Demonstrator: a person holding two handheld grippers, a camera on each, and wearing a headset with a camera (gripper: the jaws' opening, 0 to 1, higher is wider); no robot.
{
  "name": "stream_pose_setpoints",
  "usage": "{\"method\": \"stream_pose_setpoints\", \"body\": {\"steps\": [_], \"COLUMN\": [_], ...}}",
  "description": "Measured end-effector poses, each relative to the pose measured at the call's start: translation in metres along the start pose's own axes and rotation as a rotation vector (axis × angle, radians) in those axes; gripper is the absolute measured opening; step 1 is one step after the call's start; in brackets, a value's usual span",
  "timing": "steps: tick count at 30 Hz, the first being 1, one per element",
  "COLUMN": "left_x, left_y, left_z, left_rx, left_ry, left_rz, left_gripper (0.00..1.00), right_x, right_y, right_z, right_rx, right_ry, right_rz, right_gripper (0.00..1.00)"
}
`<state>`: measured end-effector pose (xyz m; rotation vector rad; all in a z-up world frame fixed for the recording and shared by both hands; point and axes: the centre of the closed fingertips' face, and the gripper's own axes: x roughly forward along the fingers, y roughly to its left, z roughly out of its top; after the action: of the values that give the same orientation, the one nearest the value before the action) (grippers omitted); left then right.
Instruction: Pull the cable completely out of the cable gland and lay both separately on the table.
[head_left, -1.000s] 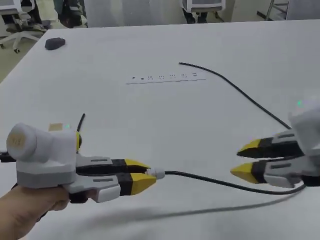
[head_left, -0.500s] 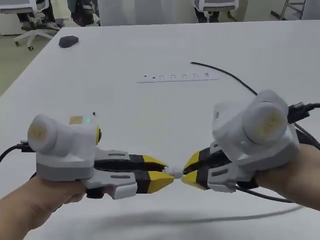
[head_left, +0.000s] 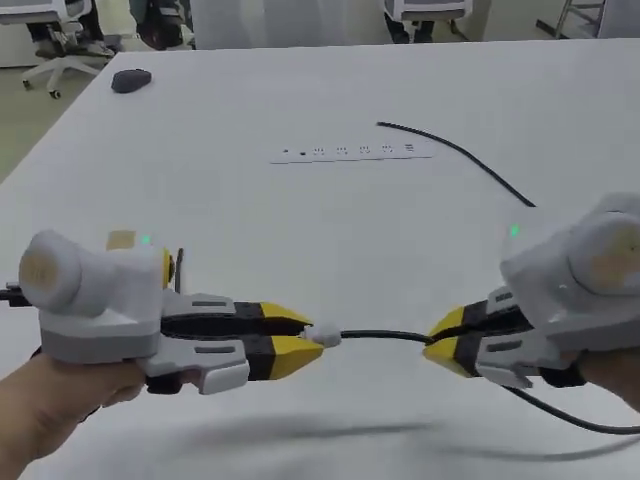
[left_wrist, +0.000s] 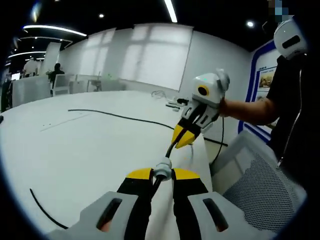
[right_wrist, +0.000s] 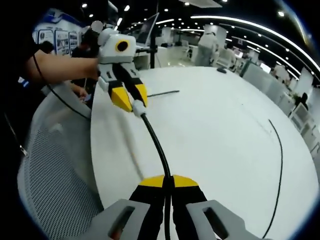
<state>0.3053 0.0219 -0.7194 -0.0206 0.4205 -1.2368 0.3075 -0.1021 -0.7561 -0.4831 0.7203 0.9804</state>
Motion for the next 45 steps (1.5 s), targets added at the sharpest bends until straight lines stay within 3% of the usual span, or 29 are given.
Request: {"method": "stream_pose_setpoints", "body": {"steps": [2,4,5,7,9,11,17,18,20,21,22,23,24,26,28,31,35,39,45], "left_x": [-0.002,-0.005,-0.006,-0.009,-0.009,-0.009,-0.006,-0.006,-0.005,-0.005,-0.005,-0.004,-0.002,0.000,0.002,0.003,0.003,0.004,0.005], "left_y": [0.003,0.005,0.008,0.010,0.010,0.008,0.009,0.008,0.007,0.007,0.006,0.005,0.002,-0.001,-0.003,-0.006,-0.007,-0.011,-0.011], "left_z": [0.000,-0.001,-0.003,-0.004,-0.005,-0.007,-0.009,-0.008,-0.007,-0.007,-0.006,-0.004,-0.002,-0.003,-0.004,-0.003,-0.003,0.000,-0.003], "left_rx": [0.009,0.006,-0.002,-0.021,-0.019,-0.027,-0.022,-0.020,-0.013,0.007,0.006,-0.001,0.003,0.011,0.019,0.034,0.061,0.081,0.103], "left_ry": [0.002,0.005,0.006,-0.003,-0.002,0.002,0.013,0.011,0.012,0.015,0.015,0.005,-0.002,0.012,0.021,0.031,0.054,0.051,0.076], "left_rz": [0.011,0.023,0.032,0.039,0.046,0.040,0.043,0.044,0.041,0.049,0.049,0.041,0.036,0.026,0.019,0.011,0.018,0.006,0.002], "left_gripper": [0.14,0.14,0.14,0.14,0.14,0.14,0.14,0.14,0.14,0.14,0.14,0.14,0.14,0.14,0.14,0.14,0.14,0.14,0.14], "right_x": [-0.006,-0.010,-0.013,-0.015,-0.016,-0.016,-0.010,-0.010,-0.009,-0.005,-0.002,0.001,0.005,0.011,0.022,0.035,0.047,0.053,0.055], "right_y": [-0.015,-0.030,-0.038,-0.048,-0.048,-0.047,-0.038,-0.040,-0.042,-0.033,-0.024,-0.020,-0.007,0.007,0.026,0.040,0.052,0.064,0.067], "right_z": [-0.019,-0.032,-0.048,-0.069,-0.079,-0.081,-0.084,-0.083,-0.069,-0.061,-0.044,-0.025,-0.002,0.023,0.052,0.071,0.072,0.077,0.076], "right_rx": [0.012,-0.025,-0.026,-0.015,0.044,0.039,0.052,0.055,-0.008,-0.013,-0.030,-0.048,-0.056,-0.076,-0.170,-0.232,-0.312,-0.332,-0.373], "right_ry": [0.018,0.026,0.073,0.107,0.101,0.092,0.153,0.161,0.138,0.136,0.101,0.039,-0.022,-0.056,-0.080,-0.086,-0.036,-0.044,-0.028], "right_rz": [-0.046,-0.113,-0.146,-0.166,-0.151,-0.146,-0.118,-0.133,-0.162,-0.108,-0.062,-0.057,-0.011,0.038,0.087,0.133,0.181,0.212,0.211], "right_gripper": [0.00,0.00,0.00,0.00,0.00,0.00,0.01,0.07,0.23,0.23,0.19,0.18,0.20,0.20,0.17,0.14,0.08,0.05,0.00]}}
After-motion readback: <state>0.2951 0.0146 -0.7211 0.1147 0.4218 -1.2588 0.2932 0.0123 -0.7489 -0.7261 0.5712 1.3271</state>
